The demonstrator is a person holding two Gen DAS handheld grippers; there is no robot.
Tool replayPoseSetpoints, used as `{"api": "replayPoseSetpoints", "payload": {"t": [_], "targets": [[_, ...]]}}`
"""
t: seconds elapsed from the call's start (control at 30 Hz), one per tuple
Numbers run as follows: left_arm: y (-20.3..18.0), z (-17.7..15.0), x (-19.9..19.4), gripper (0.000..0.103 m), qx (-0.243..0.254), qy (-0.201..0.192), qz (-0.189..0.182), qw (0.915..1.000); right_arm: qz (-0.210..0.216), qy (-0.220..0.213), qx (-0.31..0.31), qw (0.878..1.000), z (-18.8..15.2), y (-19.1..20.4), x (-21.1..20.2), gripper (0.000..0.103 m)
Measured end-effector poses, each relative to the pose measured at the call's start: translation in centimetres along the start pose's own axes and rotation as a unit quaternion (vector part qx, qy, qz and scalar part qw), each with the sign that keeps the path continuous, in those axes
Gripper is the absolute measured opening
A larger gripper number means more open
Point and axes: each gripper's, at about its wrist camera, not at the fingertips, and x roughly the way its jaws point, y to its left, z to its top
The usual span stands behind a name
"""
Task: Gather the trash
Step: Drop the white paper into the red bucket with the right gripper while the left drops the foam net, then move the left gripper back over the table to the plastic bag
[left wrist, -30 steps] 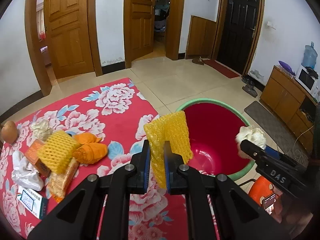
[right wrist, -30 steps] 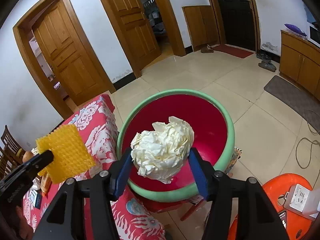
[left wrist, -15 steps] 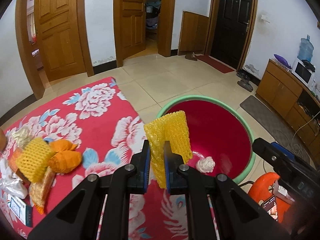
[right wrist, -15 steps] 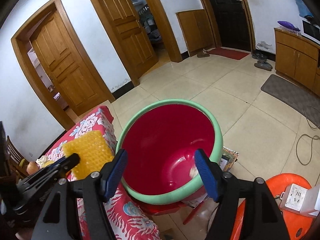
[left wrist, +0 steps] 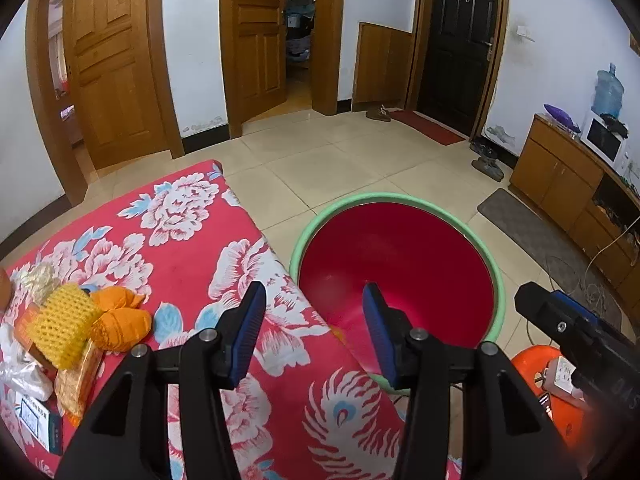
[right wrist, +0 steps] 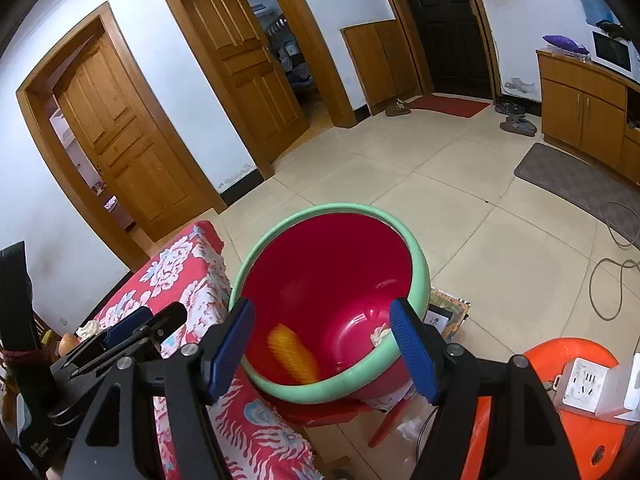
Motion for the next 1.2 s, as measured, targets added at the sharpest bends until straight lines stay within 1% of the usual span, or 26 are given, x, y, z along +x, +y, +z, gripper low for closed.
{"api": "replayPoseSetpoints", "payload": {"t": [0.37, 0.47, 0.5, 0.6, 0.67, 0.73, 0.97, 1.2], "targets": [[2.5, -0.9, -3.9, 0.052, -0.021, -0.008, 0.022, 0.9995, 0.015, -0.008, -0.011, 1.0, -0.8, 1.6, -2.4, 0.073], [3.3, -1.3, -5.0, 0.061, -0.025, -0.012, 0.033, 0.9991, 0.019, -0.01, -0.016, 1.0, -1.1, 2.4, -3.2, 0.074], [3.6, -1.4, -5.5, 0.063, -0.026, -0.014, 0.037, 0.9989, 0.021, -0.01, -0.018, 1.0, -1.3, 2.6, -3.4, 0.077], [4.4, -1.9, -6.9, 0.066, -0.028, -0.02, 0.049, 0.9982, 0.029, -0.009, -0.026, 0.999, -1.8, 3.6, -4.2, 0.077], [5.0, -2.2, -7.7, 0.067, -0.03, -0.023, 0.055, 0.9978, 0.033, -0.006, -0.031, 0.999, -2.2, 4.2, -4.6, 0.078], [5.7, -2.6, -8.6, 0.067, -0.034, -0.026, 0.059, 0.9973, 0.038, -0.002, -0.034, 0.999, -2.5, 4.8, -4.9, 0.082], [9.0, -4.1, -11.3, 0.067, -0.067, -0.03, 0.08, 0.9941, 0.059, 0.009, -0.051, 0.997, -4.0, 7.2, -5.8, 0.082], [13.3, -5.9, -13.2, 0.067, -0.098, -0.031, 0.116, 0.9879, 0.079, 0.022, -0.069, 0.994, -5.6, 9.7, -6.1, 0.082]]}}
